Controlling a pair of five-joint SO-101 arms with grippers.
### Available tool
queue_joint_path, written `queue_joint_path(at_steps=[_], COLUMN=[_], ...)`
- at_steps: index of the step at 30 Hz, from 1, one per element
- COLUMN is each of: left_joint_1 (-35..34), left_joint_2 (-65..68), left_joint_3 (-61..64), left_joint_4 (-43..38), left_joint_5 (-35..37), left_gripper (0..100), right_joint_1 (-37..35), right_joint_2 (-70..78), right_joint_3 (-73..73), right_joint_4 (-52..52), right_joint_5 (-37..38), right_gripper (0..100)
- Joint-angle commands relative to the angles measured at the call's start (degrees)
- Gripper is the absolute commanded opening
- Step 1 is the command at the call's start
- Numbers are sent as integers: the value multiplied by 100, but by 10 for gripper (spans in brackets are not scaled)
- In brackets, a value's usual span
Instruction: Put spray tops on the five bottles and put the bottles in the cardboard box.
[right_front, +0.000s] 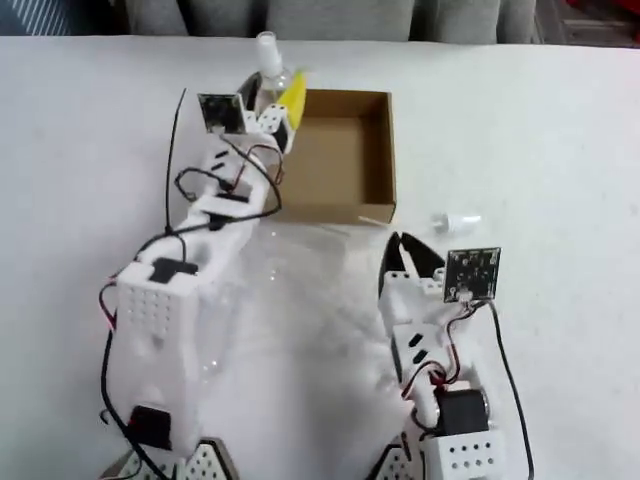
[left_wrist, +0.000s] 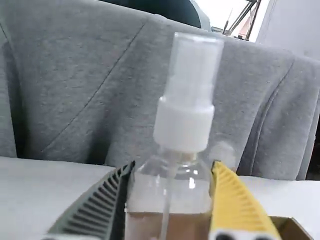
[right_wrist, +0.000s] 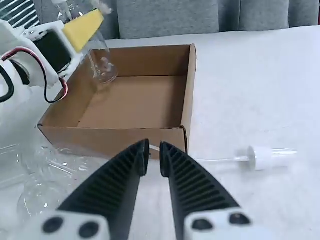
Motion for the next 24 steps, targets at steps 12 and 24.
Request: queue_joint_path(at_steps=[12, 24], left_joint_1=[-198, -171], left_joint_2=[866, 901], left_joint_3=[-1653, -1644], left_joint_4=[457, 862], left_joint_5=[-53, -53], left_gripper=[21, 21], right_joint_1=[66, 66], right_joint_2=[-13, -13], right_joint_3=[53, 53], right_joint_4=[13, 92], right_joint_5=[62, 62], right_gripper=[15, 15])
